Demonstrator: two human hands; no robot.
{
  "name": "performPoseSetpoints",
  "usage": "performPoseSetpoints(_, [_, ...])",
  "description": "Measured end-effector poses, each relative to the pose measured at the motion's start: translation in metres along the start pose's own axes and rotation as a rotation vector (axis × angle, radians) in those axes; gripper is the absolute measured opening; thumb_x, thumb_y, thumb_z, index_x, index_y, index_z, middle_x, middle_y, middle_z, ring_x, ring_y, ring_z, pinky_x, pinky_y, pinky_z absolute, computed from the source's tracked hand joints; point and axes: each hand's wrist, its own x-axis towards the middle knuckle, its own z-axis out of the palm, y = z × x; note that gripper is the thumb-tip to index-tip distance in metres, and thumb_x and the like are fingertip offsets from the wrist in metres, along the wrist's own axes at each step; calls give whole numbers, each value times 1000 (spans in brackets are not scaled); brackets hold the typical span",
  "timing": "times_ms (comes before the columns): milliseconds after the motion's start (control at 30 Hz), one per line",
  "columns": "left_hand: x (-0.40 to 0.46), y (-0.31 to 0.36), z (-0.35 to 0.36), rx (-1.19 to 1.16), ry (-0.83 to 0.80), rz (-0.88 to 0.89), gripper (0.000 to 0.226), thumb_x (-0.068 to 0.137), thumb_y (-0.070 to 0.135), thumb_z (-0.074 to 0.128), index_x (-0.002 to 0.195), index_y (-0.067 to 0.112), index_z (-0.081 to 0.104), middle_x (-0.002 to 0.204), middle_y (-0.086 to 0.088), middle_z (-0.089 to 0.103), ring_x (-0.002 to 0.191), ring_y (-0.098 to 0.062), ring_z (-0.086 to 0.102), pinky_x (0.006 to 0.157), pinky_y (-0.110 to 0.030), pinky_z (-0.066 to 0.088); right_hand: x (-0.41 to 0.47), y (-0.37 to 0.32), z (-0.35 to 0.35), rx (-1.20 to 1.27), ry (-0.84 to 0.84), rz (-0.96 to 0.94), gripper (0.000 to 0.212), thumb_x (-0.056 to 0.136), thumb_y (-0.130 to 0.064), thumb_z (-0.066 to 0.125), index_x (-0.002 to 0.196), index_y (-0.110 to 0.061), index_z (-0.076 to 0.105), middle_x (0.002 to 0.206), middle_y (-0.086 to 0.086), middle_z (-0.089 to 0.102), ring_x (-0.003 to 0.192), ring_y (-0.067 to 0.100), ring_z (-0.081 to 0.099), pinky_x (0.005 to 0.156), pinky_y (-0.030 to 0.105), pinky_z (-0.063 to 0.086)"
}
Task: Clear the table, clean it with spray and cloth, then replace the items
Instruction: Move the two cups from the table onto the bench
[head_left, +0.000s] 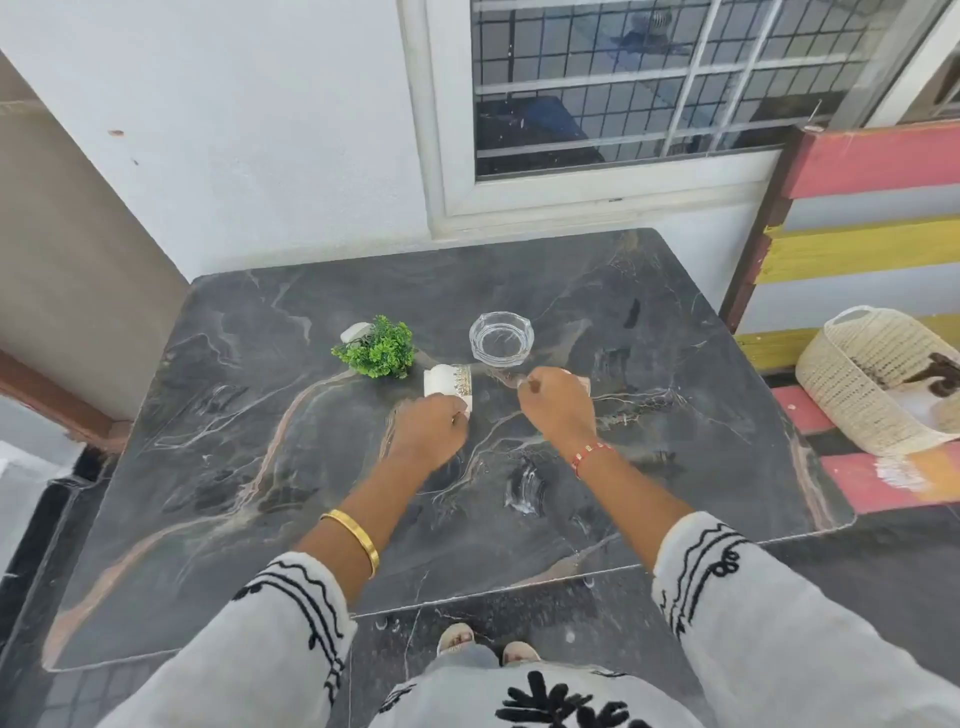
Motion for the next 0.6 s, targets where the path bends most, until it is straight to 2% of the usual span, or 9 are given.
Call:
performPoseSetpoints(67, [4, 0, 5, 0, -9, -17, 32, 91, 17, 41, 109, 5, 64, 118, -16, 62, 108, -33, 57, 92, -39, 46, 0, 13, 11, 67, 22, 146, 28, 89, -18, 49, 62, -10, 50, 74, 9, 57, 71, 26, 50, 65, 29, 39])
performPoseSetpoints(133, [5, -2, 13, -8, -6, -21, 29, 90, 12, 42, 109, 5, 64, 116, -17, 63, 106, -34, 57, 90, -39, 47, -4, 31, 25, 183, 3, 307, 29, 83, -13, 50, 55, -13, 45, 68, 11, 57, 63, 26, 51, 60, 35, 48])
performPoseSetpoints(167, [6, -3, 17, -15, 0, -20, 29, 90, 10, 42, 106, 4, 64, 113, -17, 64, 104, -33, 58, 89, -38, 48, -5, 39, 31, 270, 7, 382, 27, 80, -11, 50, 54, -14, 44, 66, 12, 56, 58, 26, 50, 55, 36, 49])
performPoseSetpoints(267, [11, -7, 26, -50, 22, -56, 27, 89, 10, 42, 98, 5, 66, 103, -15, 69, 98, -32, 61, 83, -37, 49, -4, 54, 40, 482, 46, 602, 16, 76, -8, 50, 60, -10, 50, 60, 11, 53, 42, 21, 42, 40, 23, 40])
performPoseSetpoints(367, [8, -7, 35, -60, 22, -64, 24, 90, 11, 43, 96, 4, 65, 96, -17, 69, 93, -33, 62, 80, -36, 49, -1, 62, 46, 563, 114, 678, 11, 81, -8, 49, 77, -3, 58, 67, 15, 57, 39, 20, 44, 35, 20, 38])
performPoseSetpoints(467, [8, -8, 41, -58, 43, -66, 23, 90, 12, 43, 95, 3, 64, 95, -18, 68, 91, -35, 61, 77, -36, 47, 6, 66, 51, 651, 203, 712, 21, 83, -7, 50, 98, 4, 59, 81, 20, 61, 39, 20, 47, 34, 19, 37])
performPoseSetpoints(600, [8, -11, 43, -16, 42, -82, 25, 90, 11, 42, 97, 1, 64, 98, -19, 68, 94, -35, 61, 78, -37, 47, 17, 64, 53, 750, 282, 740, 24, 83, -3, 45, 106, 3, 50, 85, 18, 55, 45, 18, 40, 30, 14, 32])
